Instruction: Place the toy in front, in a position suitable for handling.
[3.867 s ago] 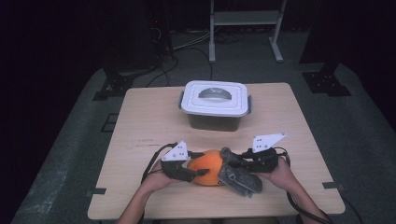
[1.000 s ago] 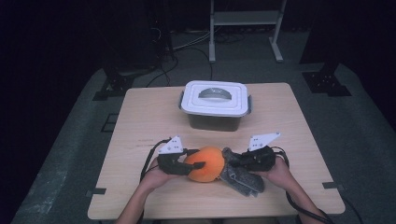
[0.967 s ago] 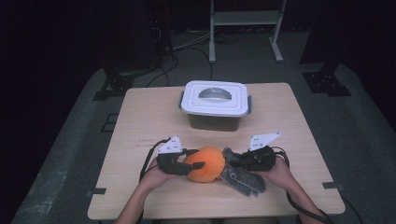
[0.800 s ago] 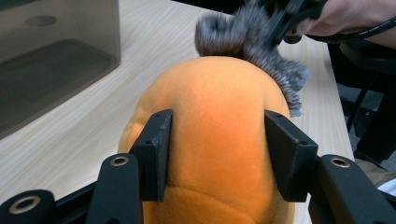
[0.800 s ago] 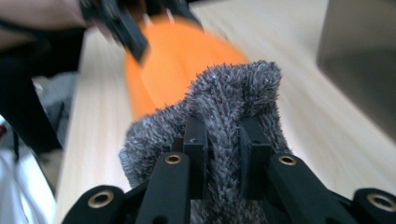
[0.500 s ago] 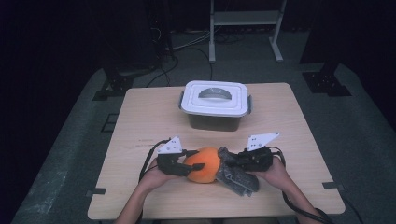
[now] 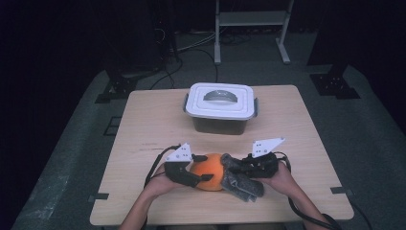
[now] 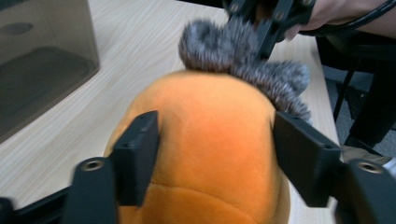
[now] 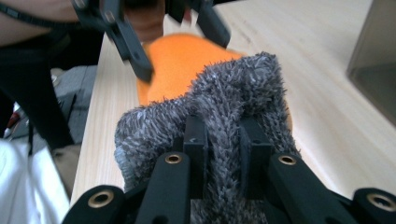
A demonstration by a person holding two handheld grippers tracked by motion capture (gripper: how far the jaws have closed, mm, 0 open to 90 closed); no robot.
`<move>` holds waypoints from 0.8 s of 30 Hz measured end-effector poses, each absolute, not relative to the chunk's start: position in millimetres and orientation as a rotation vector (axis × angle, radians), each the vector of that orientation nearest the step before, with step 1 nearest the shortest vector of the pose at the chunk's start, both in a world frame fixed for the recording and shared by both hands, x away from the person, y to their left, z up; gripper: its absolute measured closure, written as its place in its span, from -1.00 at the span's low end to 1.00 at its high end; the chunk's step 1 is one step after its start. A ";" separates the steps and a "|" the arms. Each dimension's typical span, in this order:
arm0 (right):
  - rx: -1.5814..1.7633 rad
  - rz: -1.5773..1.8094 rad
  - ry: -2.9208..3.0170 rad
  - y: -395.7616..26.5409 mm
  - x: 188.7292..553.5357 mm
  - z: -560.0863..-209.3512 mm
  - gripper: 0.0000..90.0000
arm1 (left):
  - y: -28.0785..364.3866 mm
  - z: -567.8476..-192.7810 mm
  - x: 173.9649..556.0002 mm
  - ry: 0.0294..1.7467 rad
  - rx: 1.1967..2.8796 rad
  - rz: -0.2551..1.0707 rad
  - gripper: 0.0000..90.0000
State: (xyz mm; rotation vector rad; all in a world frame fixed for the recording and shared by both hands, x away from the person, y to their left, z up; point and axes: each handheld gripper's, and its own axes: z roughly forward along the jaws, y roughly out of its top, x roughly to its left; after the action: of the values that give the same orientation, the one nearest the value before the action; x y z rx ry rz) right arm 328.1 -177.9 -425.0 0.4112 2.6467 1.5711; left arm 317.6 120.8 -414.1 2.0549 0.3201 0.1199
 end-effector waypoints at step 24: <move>0.401 1.570 2.637 -181.3 326.7 -418.9 0.68 | 122.5 -409.4 316.5 0.332 2.094 0.134 -0.46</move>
State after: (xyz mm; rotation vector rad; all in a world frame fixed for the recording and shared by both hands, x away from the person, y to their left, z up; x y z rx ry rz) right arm 326.7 -181.3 -418.9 0.4007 2.6370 1.5701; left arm 316.5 122.5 -409.4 2.0940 0.3318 0.1336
